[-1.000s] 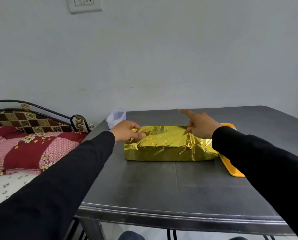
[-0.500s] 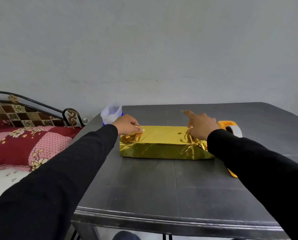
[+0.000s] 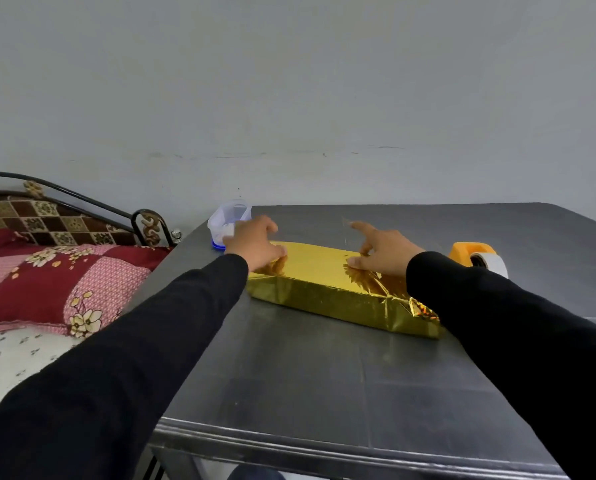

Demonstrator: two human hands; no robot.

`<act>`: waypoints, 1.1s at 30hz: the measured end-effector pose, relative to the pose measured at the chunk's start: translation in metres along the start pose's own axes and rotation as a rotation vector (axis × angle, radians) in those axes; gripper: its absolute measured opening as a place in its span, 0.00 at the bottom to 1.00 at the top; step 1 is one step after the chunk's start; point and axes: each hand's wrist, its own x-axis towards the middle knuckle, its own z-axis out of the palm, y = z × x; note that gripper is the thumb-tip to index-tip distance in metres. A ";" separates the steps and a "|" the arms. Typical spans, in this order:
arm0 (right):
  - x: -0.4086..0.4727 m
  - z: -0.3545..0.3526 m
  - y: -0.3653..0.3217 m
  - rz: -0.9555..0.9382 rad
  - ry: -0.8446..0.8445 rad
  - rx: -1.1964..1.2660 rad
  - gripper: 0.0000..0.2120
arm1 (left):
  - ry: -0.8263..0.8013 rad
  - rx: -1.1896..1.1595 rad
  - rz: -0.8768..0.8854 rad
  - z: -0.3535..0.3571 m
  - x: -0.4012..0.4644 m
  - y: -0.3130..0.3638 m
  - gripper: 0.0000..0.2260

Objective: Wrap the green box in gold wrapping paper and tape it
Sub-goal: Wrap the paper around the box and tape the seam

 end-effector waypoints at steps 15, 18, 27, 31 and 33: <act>-0.092 0.026 -0.035 0.151 0.330 0.071 0.63 | -0.316 -0.083 0.095 0.022 -0.053 0.081 0.06; -0.105 0.018 -0.020 0.008 0.414 0.070 0.65 | -0.356 -0.073 0.152 0.018 -0.051 0.081 0.17; -0.113 0.002 -0.007 -0.314 0.169 -0.261 0.66 | -0.455 -0.033 0.325 0.017 -0.046 0.079 0.17; -0.110 0.023 -0.014 -0.362 0.280 -0.285 0.64 | -0.520 -0.023 0.363 0.005 -0.045 0.074 0.19; -0.110 0.028 -0.013 -0.372 0.314 -0.271 0.63 | -0.532 -0.007 0.377 -0.004 -0.048 0.066 0.21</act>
